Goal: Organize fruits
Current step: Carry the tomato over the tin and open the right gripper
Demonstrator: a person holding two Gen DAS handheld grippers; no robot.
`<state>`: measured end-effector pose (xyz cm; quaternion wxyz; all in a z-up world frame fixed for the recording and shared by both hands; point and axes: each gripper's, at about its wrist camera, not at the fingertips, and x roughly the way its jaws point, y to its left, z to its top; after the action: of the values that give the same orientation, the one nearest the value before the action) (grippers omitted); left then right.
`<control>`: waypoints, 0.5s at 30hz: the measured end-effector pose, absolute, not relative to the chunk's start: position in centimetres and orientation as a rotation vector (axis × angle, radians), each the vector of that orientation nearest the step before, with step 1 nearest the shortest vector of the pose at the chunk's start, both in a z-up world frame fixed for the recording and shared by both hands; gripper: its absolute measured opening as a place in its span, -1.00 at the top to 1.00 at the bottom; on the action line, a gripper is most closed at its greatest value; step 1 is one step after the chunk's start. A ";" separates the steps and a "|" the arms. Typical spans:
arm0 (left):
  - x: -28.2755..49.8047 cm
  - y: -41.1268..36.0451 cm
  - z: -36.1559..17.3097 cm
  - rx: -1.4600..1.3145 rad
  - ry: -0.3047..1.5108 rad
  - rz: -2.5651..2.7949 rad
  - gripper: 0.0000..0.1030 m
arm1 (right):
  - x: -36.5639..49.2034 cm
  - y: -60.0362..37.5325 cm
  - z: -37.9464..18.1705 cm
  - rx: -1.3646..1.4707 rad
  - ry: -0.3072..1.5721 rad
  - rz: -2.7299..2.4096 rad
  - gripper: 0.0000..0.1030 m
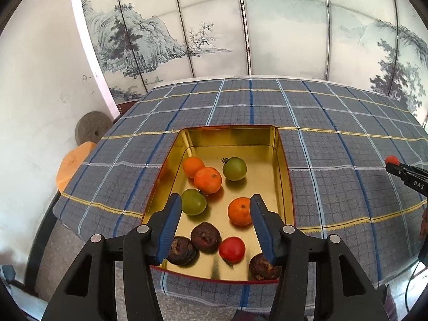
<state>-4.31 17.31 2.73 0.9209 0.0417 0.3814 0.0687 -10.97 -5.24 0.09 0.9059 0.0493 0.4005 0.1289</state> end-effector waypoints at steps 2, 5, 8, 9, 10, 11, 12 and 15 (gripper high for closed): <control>-4.6 17.4 2.7 0.079 0.785 0.140 -0.05 | -11.4 -4.9 0.6 0.101 0.817 0.279 0.43; -4.9 17.6 2.5 0.075 0.789 0.143 -0.05 | -12.0 -4.1 1.5 0.103 0.803 0.309 0.43; -5.2 17.9 2.5 0.075 0.785 0.153 -0.05 | -12.5 -2.5 2.5 0.096 0.789 0.352 0.43; -5.2 17.9 2.5 0.073 0.785 0.155 -0.05 | -12.6 -1.9 2.9 0.098 0.788 0.372 0.43; -5.2 18.1 2.6 0.069 0.783 0.157 -0.05 | -12.7 -1.1 3.2 0.098 0.784 0.397 0.43; -5.3 18.2 2.6 0.065 0.781 0.158 -0.05 | -12.8 -0.3 3.6 0.093 0.781 0.417 0.43; -5.4 18.4 2.7 0.060 0.778 0.161 -0.05 | -13.0 0.8 4.0 0.082 0.775 0.445 0.43; -5.7 18.8 2.7 0.050 0.779 0.165 -0.05 | -13.4 4.4 5.1 0.056 0.771 0.534 0.43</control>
<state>-5.68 18.80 2.69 0.9215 0.0243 0.3792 0.0804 -13.37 4.38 5.08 0.8916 0.0270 0.3715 0.2573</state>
